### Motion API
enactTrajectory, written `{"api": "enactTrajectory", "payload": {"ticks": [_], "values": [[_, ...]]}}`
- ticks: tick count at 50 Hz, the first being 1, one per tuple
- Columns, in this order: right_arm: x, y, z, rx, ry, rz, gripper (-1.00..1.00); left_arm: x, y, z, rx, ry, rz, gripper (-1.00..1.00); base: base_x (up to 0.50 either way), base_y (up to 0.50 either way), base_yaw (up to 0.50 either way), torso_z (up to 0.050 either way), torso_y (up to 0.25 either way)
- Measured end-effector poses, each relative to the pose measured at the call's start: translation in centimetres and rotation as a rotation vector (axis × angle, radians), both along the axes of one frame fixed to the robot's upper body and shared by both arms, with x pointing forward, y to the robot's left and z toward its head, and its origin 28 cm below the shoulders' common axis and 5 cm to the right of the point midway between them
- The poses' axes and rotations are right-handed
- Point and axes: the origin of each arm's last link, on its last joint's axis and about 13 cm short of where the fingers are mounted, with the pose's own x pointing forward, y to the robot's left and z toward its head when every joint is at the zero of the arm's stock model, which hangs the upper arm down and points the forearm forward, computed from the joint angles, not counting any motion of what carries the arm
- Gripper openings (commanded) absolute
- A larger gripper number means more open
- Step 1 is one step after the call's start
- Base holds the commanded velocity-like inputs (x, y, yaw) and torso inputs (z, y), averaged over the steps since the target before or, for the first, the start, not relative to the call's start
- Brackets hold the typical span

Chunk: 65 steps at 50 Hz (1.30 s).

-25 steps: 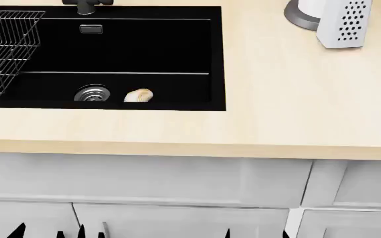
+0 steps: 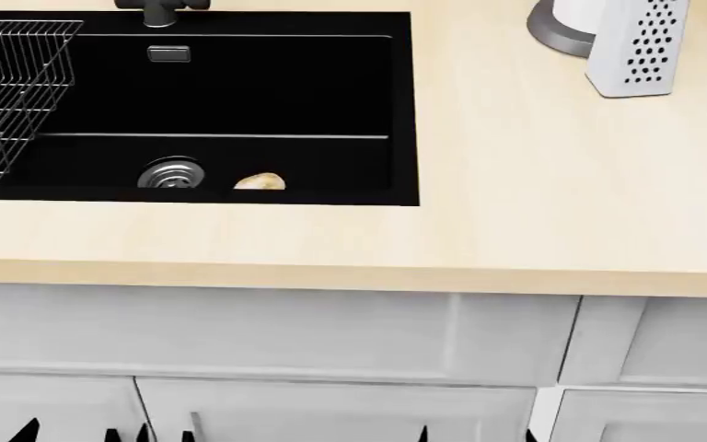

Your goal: Turn on the sink faucet.

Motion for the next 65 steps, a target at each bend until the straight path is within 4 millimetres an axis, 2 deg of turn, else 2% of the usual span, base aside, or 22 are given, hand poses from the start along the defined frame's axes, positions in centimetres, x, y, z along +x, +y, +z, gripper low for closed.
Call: {"api": "enactTrajectory", "payload": {"ticks": [20,37,52,65], "values": [[-0.1,-0.1,0.0,0.003,0.001,0.003,1.0,-0.5,0.7,0.0,-0.005,0.002,-0.002,1.0,0.0,0.43,0.0,0.0,0.0],[-0.1,-0.1,0.0,0.0,0.0,0.002,1.0,-0.3,0.2,0.0,-0.007,0.004,0.006,1.0,0.04,0.5,0.0,0.0,0.0],[-0.1,-0.1,-0.1,-0.003,0.0,-0.011,1.0,-0.1,-0.2,0.1,-0.004,-0.002,-0.006,1.0,0.06,0.17,0.0,0.0,0.0],[-0.2,-0.2,-0.1,-0.01,-0.011,-0.012,1.0,0.0,-0.3,0.0,-0.002,0.002,-0.013,1.0,0.37,0.0,0.0,0.0,0.0]]}}
